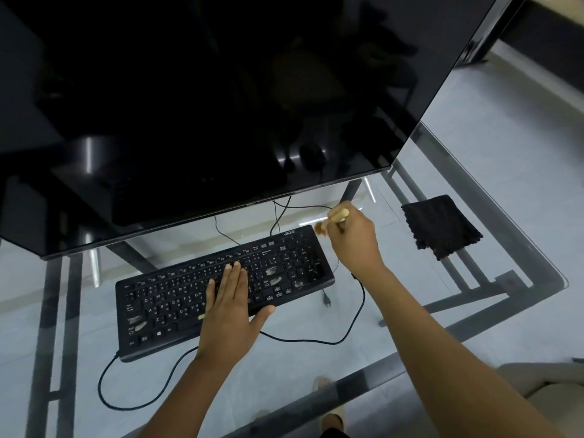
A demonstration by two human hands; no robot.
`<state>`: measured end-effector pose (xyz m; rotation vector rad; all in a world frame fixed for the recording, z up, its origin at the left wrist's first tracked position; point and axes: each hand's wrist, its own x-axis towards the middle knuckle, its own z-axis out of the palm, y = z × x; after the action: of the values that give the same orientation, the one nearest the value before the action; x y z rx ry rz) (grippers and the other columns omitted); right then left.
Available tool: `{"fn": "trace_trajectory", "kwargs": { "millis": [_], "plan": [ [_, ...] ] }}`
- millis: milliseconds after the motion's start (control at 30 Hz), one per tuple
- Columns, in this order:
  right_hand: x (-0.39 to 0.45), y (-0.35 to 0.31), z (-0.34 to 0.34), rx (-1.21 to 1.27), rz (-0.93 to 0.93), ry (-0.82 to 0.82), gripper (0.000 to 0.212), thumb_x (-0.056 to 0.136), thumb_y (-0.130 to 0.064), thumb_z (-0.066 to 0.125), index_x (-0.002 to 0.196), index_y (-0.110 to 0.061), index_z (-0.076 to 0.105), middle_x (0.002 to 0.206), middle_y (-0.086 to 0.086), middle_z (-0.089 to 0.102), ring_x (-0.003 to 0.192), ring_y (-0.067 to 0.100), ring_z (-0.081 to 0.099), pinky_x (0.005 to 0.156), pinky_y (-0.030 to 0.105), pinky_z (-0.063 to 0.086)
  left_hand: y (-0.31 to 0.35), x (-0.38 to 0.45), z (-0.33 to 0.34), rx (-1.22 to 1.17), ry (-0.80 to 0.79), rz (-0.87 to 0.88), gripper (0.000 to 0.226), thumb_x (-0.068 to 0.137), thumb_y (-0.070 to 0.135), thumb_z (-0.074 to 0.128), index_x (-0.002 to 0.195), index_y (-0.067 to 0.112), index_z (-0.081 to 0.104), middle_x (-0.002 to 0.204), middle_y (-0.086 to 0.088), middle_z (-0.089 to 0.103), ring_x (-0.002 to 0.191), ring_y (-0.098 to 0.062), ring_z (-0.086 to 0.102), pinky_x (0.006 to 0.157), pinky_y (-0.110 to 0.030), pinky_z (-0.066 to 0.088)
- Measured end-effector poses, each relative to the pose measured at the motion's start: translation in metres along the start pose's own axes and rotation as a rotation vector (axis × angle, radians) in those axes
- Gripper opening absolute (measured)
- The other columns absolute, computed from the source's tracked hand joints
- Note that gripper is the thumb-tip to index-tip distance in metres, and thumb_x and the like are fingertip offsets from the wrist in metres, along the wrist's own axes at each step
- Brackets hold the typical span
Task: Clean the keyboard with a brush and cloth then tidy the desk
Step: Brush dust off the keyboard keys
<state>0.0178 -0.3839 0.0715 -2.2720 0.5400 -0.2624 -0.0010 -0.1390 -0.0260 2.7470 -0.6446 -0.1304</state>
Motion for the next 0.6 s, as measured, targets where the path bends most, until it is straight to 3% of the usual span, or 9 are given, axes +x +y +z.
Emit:
{"fn": "trace_trajectory", "kwargs": {
  "millis": [67,133,167,267,300,400,500,533,600],
  "plan": [
    [0.007,-0.005,0.002,0.079,-0.002,-0.029,0.004,0.094,-0.015,0.059,0.094,-0.012,0.057,0.081,-0.001,0.07,0.065,0.006,0.064,0.06,0.011,0.05,-0.001,-0.003,-0.003,-0.007,0.027,-0.013,0.092,0.086,0.073,0.022,0.147,0.006,0.027,0.158,-0.006,0.016,0.146,-0.016,0.003,0.118,-0.04,-0.001],
    [0.011,-0.011,0.011,0.02,-0.008,-0.249,0.009,0.093,-0.018,0.061,0.092,-0.01,0.058,0.079,-0.001,0.072,0.066,0.008,0.069,0.067,0.024,0.059,-0.006,-0.007,-0.006,-0.018,0.052,-0.03,0.089,0.087,0.072,0.024,0.146,0.005,0.029,0.158,-0.007,0.019,0.147,-0.016,0.005,0.118,-0.039,-0.002],
    [0.012,-0.013,0.016,-0.062,-0.037,-0.281,0.011,0.093,-0.019,0.061,0.09,-0.009,0.057,0.078,-0.001,0.07,0.065,0.008,0.068,0.066,0.026,0.059,-0.008,-0.009,-0.008,-0.022,0.062,-0.039,0.088,0.087,0.071,0.025,0.146,0.005,0.031,0.157,-0.007,0.021,0.146,-0.017,0.006,0.118,-0.038,-0.002],
    [0.012,-0.024,0.027,-0.077,-0.144,-0.035,0.01,0.093,-0.009,0.057,0.085,-0.006,0.053,0.078,0.002,0.063,0.062,0.005,0.063,0.064,0.027,0.057,-0.018,-0.018,-0.013,-0.021,0.085,-0.071,0.086,0.087,0.069,0.028,0.144,0.004,0.034,0.155,-0.008,0.026,0.146,-0.017,0.011,0.117,-0.036,-0.003],
    [0.014,-0.027,0.028,-0.029,-0.149,-0.027,0.009,0.093,-0.008,0.057,0.086,-0.004,0.053,0.077,0.0,0.063,0.062,0.003,0.064,0.064,0.024,0.057,-0.021,-0.02,-0.015,-0.022,0.09,-0.08,0.086,0.087,0.068,0.029,0.144,0.004,0.035,0.155,-0.008,0.026,0.145,-0.017,0.012,0.117,-0.036,-0.003],
    [0.013,-0.038,0.039,-0.061,-0.117,-0.273,0.013,0.093,-0.017,0.06,0.086,-0.007,0.055,0.073,-0.003,0.068,0.069,0.007,0.069,0.065,0.024,0.058,-0.032,-0.025,-0.016,-0.02,0.086,-0.101,0.087,0.087,0.069,0.027,0.145,0.005,0.034,0.156,-0.006,0.025,0.146,-0.016,0.011,0.117,-0.037,-0.001],
    [0.008,-0.044,0.05,-0.039,-0.177,-0.128,0.013,0.093,-0.01,0.058,0.081,-0.009,0.052,0.067,-0.005,0.064,0.061,0.0,0.064,0.056,0.01,0.047,-0.037,-0.03,-0.016,-0.001,0.074,-0.102,0.086,0.087,0.069,0.027,0.142,0.004,0.039,0.153,-0.007,0.031,0.145,-0.017,0.017,0.117,-0.04,-0.001],
    [0.006,-0.046,0.051,0.024,-0.159,-0.098,0.011,0.092,-0.007,0.057,0.082,-0.008,0.054,0.069,-0.003,0.066,0.062,0.0,0.065,0.057,0.009,0.048,-0.037,-0.031,-0.016,0.008,0.07,-0.103,0.085,0.088,0.069,0.027,0.141,0.004,0.041,0.152,-0.008,0.033,0.144,-0.018,0.019,0.117,-0.042,-0.001],
    [0.006,-0.048,0.056,0.119,-0.1,-0.159,0.004,0.09,-0.005,0.059,0.086,-0.007,0.058,0.076,0.002,0.071,0.069,0.008,0.07,0.066,0.021,0.057,-0.038,-0.031,-0.017,0.032,0.064,-0.099,0.083,0.088,0.068,0.028,0.139,0.004,0.044,0.15,-0.009,0.037,0.142,-0.019,0.026,0.116,-0.046,0.0]
  ]
}}
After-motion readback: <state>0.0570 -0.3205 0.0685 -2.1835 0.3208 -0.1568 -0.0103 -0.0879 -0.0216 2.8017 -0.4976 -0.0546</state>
